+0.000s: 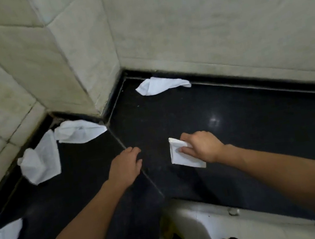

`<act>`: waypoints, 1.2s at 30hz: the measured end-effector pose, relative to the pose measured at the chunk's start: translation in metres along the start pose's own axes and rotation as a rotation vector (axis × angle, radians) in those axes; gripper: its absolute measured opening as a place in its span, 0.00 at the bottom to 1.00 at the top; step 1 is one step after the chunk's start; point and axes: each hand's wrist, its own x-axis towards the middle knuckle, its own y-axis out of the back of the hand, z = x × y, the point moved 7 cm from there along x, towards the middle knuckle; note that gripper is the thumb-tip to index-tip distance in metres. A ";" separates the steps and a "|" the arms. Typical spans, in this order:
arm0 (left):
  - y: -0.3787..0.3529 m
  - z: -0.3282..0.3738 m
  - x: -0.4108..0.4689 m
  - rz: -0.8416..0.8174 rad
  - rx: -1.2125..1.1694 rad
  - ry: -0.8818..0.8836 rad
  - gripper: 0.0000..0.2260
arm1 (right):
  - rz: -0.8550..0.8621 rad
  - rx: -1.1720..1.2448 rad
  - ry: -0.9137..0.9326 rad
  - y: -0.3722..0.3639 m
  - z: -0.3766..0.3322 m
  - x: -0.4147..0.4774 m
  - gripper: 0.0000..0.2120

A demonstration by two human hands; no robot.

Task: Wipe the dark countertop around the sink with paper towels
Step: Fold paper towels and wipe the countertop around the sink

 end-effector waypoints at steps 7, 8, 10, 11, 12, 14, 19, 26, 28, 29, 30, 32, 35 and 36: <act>-0.020 0.207 0.049 -0.018 0.108 -0.358 0.15 | 0.157 -0.036 -0.329 0.027 0.142 -0.175 0.14; -0.027 0.241 0.047 -0.021 0.108 -0.402 0.15 | 0.171 -0.040 -0.376 0.029 0.159 -0.205 0.14; -0.045 0.310 0.041 -0.036 0.099 -0.485 0.15 | 0.208 -0.044 -0.462 0.031 0.193 -0.265 0.14; -0.055 0.344 0.035 -0.047 0.093 -0.527 0.15 | 0.221 -0.051 -0.498 0.030 0.208 -0.294 0.14; -0.065 0.377 0.029 -0.057 0.084 -0.568 0.15 | 0.233 -0.057 -0.530 0.031 0.223 -0.323 0.14; -0.084 0.440 0.016 -0.079 0.065 -0.646 0.14 | 0.261 -0.054 -0.606 0.032 0.252 -0.378 0.14; -0.125 0.569 -0.014 -0.152 0.089 -0.821 0.15 | 0.339 -0.029 -0.788 0.037 0.311 -0.493 0.13; -0.168 0.713 -0.003 -0.187 0.144 -1.002 0.16 | 0.406 -0.011 -0.984 0.047 0.404 -0.594 0.14; -0.180 0.759 0.011 -0.192 0.133 -1.033 0.15 | 0.431 -0.020 -1.020 0.056 0.437 -0.619 0.15; -0.186 0.785 0.018 -0.194 0.122 -1.048 0.15 | 0.440 -0.027 -1.033 0.063 0.455 -0.632 0.15; -0.190 0.810 0.024 -0.195 0.109 -1.063 0.15 | 0.452 -0.027 -1.048 0.072 0.473 -0.645 0.15; -0.195 0.862 0.033 -0.201 0.079 -1.094 0.14 | 0.478 -0.014 -1.085 0.097 0.508 -0.672 0.15; -0.197 0.932 0.042 -0.209 0.064 -1.155 0.14 | 0.544 -0.026 -1.117 0.140 0.552 -0.709 0.14; -0.196 0.953 0.044 -0.206 0.062 -1.175 0.14 | 0.576 -0.035 -1.124 0.154 0.564 -0.720 0.14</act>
